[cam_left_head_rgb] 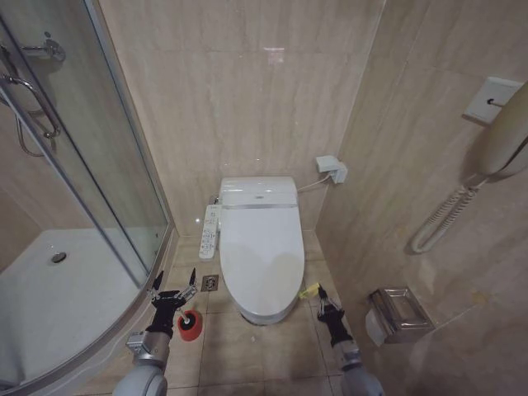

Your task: Open the toilet lid, clean the toilet bowl with a toilet brush, close the toilet lid, and flush.

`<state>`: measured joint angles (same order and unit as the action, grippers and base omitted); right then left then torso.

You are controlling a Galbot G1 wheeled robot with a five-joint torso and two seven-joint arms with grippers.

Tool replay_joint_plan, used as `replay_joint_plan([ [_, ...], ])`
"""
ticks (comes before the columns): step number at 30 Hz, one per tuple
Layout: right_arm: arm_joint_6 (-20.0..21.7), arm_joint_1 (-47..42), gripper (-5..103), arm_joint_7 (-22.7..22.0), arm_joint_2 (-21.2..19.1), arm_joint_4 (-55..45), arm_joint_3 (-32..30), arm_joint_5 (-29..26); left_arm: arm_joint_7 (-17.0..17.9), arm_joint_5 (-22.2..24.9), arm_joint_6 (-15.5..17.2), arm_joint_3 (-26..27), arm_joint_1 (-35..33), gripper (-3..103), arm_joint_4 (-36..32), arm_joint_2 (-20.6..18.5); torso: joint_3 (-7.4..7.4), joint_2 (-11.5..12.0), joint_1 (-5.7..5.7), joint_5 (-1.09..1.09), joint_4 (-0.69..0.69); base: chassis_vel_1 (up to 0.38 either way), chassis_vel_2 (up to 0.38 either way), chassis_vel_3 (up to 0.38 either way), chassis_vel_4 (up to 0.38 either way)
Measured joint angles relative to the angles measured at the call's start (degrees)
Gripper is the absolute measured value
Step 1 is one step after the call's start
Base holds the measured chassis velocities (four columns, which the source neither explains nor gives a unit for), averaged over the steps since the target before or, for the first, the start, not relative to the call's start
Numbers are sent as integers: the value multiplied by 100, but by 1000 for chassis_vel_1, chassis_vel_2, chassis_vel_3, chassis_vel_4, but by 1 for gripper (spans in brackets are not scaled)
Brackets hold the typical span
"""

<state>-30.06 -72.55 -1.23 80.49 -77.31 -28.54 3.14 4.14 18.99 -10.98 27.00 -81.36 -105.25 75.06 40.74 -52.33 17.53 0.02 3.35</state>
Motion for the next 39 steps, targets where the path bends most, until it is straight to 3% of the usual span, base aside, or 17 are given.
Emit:
replay_joint_plan([
  [19, 513, -379, 0, -344, -307, -2191, 10, -27, 0, 0, 0, 0, 0, 100, 0, 0, -1, 0, -2, -3, 2, 0, 0, 0, 0],
  [32, 550, -393, 0, -406, -343, -2349, 12, -160, 0, 0, 0, -1, 0, 100, 0, 0, -1, -1, -3, -2, 2, -64, 76, 61, -63],
  [39, 760, -282, 0, -683, -423, -2537, -219, -170, -1, 0, 0, -1, 5, 100, 0, 0, 1, 1, 6, -3, 1, -162, 181, 159, -151],
])
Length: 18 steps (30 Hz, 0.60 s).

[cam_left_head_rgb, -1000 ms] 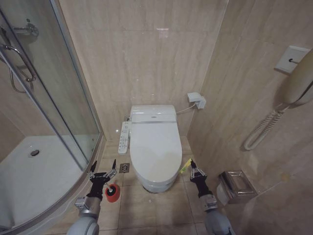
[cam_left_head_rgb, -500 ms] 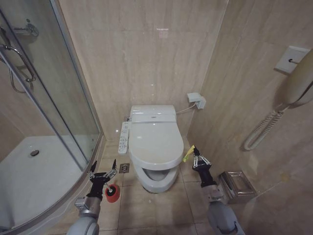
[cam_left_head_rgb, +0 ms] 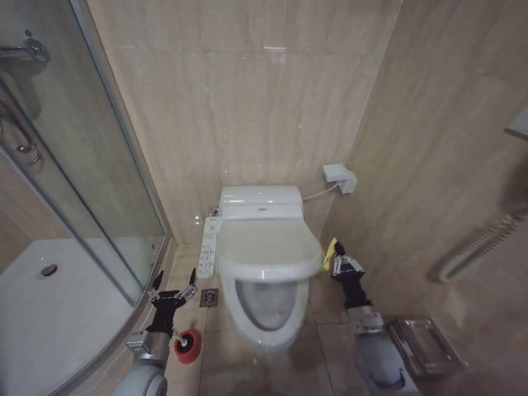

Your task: Open the toilet lid, clean the toilet bowl with a toilet brush, close the toilet lid, and flush.

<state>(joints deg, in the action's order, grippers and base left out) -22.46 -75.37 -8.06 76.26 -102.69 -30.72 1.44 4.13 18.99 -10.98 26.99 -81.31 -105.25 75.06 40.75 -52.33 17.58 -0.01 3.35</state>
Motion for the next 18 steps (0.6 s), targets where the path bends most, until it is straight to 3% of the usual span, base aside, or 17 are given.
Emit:
replay_joint_plan([
  [9, 367, 168, 0, -61, -377, -370, -106, -455, 1, 0, 0, 1, -6, 100, 0, 0, -2, -2, -10, 1, 1, 1, -2, -19, 13],
  [18, 667, 749, 0, -22, -471, -404, 181, -538, 0, 0, 0, 0, -4, 100, 0, 0, -1, -1, -6, 1, 1, 9, -11, -12, 3],
])
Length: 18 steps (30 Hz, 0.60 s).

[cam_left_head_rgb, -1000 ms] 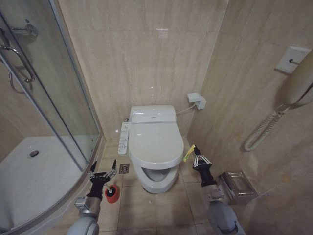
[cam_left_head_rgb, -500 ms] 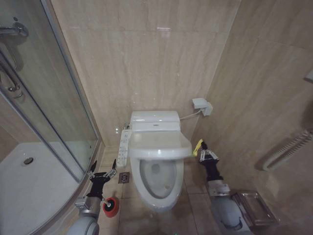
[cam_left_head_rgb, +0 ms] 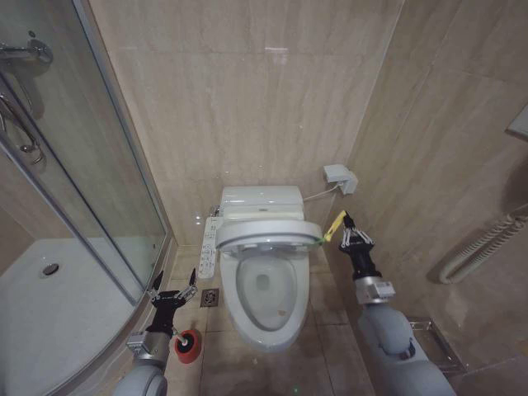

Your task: Open the toilet lid, clean the toilet bowl with a toilet brush, close the toilet lid, and flush.

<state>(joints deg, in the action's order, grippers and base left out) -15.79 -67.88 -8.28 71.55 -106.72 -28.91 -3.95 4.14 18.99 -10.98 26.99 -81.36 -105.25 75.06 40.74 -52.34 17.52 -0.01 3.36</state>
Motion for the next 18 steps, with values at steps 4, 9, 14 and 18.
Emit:
replay_joint_plan([
  [4, 57, 166, 0, 25, -7, 108, 80, 3, 0, 0, 0, 0, 0, 100, 0, 0, 0, 0, 1, 0, 0, 0, 0, 0, 0],
  [9, 73, 305, 0, 81, -19, 248, 101, 11, 0, 0, 0, 0, 0, 100, 0, 0, 0, 0, 0, 1, 1, 0, 0, 0, 0],
  [14, 114, 428, 0, 105, -109, 296, 111, -38, 0, 0, 0, 0, 0, 100, 0, 0, 0, 0, 0, 0, 1, 0, 0, 0, 0],
  [18, 150, 509, 0, 119, -147, 312, 126, -84, 0, 0, 0, 0, 0, 100, 0, 0, 0, 0, 0, 0, 0, 0, 0, 0, 0],
])
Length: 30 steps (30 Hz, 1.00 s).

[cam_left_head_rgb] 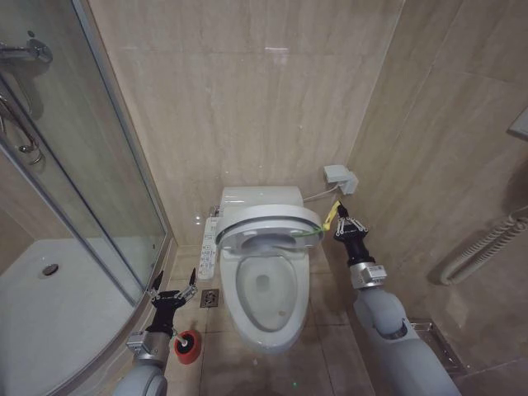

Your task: Open the toilet lid, clean the toilet bowl with a toilet brush, close the toilet lid, and flush.

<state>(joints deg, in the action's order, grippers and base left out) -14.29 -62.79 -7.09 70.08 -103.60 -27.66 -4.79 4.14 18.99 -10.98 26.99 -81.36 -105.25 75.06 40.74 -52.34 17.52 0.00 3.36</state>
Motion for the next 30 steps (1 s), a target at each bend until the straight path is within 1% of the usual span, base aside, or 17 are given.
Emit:
replay_joint_plan([
  [10, 90, 250, 0, 65, -101, 127, 51, -100, 0, 0, 0, 0, 0, 100, 0, 0, 0, 0, 0, 0, -1, 0, 0, 0, 0],
  [14, 190, 434, 0, 89, -222, 199, 99, -192, 0, 0, 0, 0, 0, 100, 0, 0, 0, 0, 0, 0, 0, 0, 0, 0, 0],
  [18, 322, 516, 0, 86, -249, 175, 138, -232, 0, 0, 0, 0, 0, 100, 0, 0, 0, 1, 0, 0, 0, 0, 0, 0, 0],
  [20, 361, 521, 0, 81, -249, 140, 147, -236, 0, 0, 0, 0, 0, 100, 0, 0, 0, 1, 0, 0, 0, 0, 0, 0, 0],
  [23, 526, 507, 0, 44, -215, -19, 192, -242, 0, 0, 0, 0, 0, 100, 0, 0, 0, 0, 0, 0, 0, 0, 0, 0, 0],
  [30, 658, 558, 0, 33, -116, -68, 280, -222, 0, 0, 0, 0, 0, 100, 0, 0, 0, 1, 0, 0, 0, 0, 0, 0, 0],
])
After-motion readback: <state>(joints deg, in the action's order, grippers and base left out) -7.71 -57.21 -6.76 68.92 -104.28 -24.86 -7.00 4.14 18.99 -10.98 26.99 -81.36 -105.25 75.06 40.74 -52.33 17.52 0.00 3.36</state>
